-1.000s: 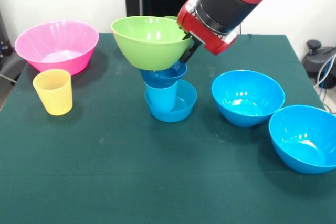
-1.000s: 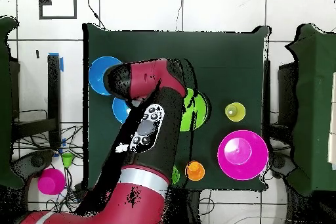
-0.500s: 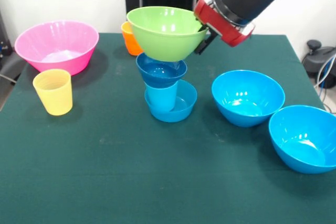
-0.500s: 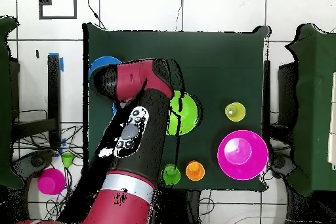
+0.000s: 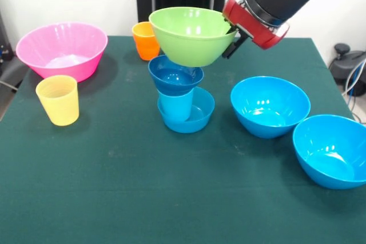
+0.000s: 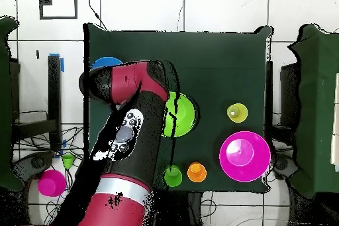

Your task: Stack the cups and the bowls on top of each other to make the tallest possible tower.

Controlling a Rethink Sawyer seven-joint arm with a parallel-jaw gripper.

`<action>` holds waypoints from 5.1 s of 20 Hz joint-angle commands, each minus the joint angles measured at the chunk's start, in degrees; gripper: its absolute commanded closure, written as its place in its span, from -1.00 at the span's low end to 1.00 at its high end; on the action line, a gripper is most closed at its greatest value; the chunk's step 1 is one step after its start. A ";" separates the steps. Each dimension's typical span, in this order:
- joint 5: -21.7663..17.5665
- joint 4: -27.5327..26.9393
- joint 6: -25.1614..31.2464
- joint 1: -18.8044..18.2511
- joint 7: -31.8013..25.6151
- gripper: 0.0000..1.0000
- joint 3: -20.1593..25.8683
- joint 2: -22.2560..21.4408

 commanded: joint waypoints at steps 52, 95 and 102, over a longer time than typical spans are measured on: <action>3.28 -2.26 -3.13 -1.85 2.37 1.00 2.70 5.93; 1.48 -0.16 3.03 0.28 3.12 -1.00 -0.69 -2.54; 0.75 -0.07 3.87 1.08 4.43 -1.00 -2.13 -2.43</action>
